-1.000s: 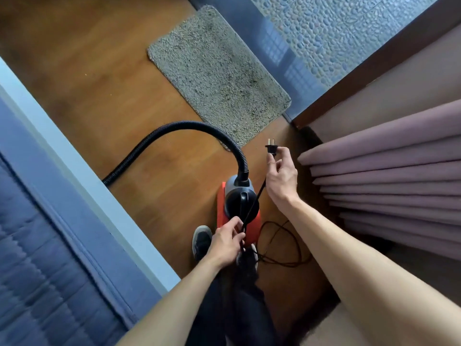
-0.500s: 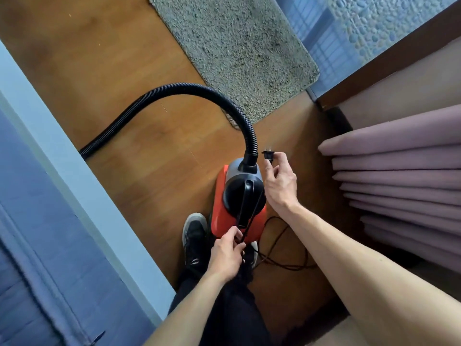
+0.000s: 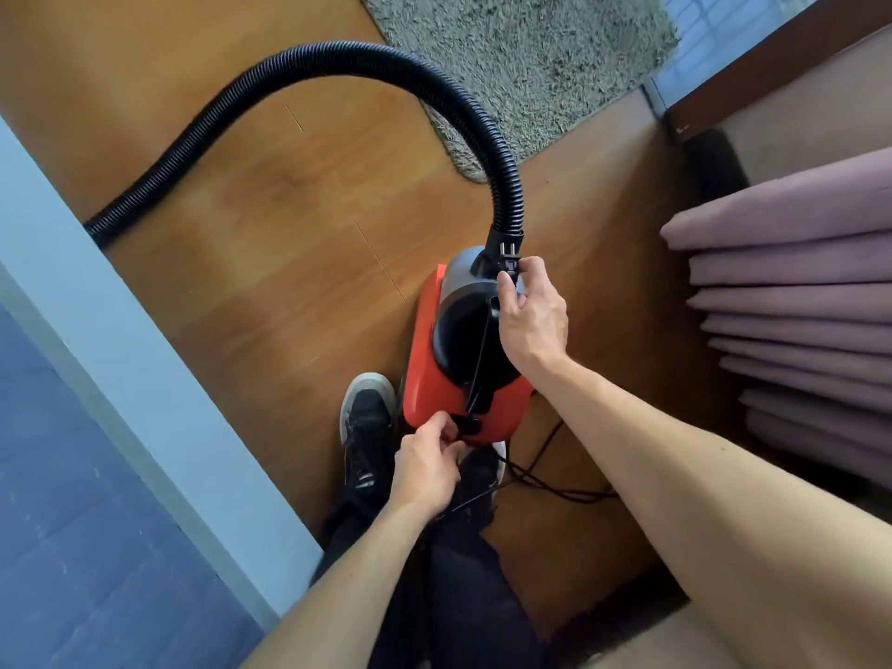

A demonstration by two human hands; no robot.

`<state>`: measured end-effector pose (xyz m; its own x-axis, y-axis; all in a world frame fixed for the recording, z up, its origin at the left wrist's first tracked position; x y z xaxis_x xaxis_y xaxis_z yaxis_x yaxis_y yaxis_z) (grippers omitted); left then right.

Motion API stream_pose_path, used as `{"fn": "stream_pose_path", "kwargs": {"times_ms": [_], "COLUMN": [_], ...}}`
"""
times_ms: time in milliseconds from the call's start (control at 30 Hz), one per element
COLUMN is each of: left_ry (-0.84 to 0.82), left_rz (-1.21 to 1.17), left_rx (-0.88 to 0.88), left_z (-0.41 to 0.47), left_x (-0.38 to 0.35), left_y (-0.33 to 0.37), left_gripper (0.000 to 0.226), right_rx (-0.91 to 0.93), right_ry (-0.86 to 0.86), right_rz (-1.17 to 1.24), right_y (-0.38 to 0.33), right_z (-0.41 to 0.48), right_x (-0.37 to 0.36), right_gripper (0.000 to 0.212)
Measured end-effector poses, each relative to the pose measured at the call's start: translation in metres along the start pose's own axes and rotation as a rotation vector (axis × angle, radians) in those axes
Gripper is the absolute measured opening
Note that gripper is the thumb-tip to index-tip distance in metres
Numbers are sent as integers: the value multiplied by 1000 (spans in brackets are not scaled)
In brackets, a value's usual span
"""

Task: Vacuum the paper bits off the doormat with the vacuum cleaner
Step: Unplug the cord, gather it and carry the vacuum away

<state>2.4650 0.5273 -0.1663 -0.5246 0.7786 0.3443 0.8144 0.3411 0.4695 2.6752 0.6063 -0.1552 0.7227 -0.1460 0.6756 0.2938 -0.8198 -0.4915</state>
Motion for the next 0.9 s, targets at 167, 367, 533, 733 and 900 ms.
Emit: {"fn": "stream_pose_path", "kwargs": {"times_ms": [167, 367, 533, 733, 900], "left_ry": [-14, -15, -71, -121, 0], "left_rz": [4, 30, 99, 220, 357], "left_rx": [9, 1, -25, -15, -13], "left_z": [8, 13, 15, 26, 76], "left_x": [-3, 2, 9, 50, 118], "left_y": [-5, -7, -5, -2, 9], "left_gripper": [5, 6, 13, 30, 53], "right_rx": [24, -56, -119, -150, -157], "right_ry": [10, 48, 59, 68, 95], "right_rz": [-30, -14, -4, -4, -5], "right_y": [-1, 0, 1, -2, 1], "right_z": [1, -6, -10, -12, -11], "right_x": [-5, -7, -10, -12, -12], "right_gripper": [22, 29, 31, 30, 32]}}
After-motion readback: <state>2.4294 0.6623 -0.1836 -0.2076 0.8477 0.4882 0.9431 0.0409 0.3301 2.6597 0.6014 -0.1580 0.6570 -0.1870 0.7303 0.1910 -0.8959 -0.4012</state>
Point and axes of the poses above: each hand's wrist, its own z-axis towards the middle knuckle, its own x-axis out of the back of the hand, y = z × x, the point moved 9 cm from there along z, towards the middle knuckle, and after that the axes turned 2 degrees about -x, right-handed, at the moved point
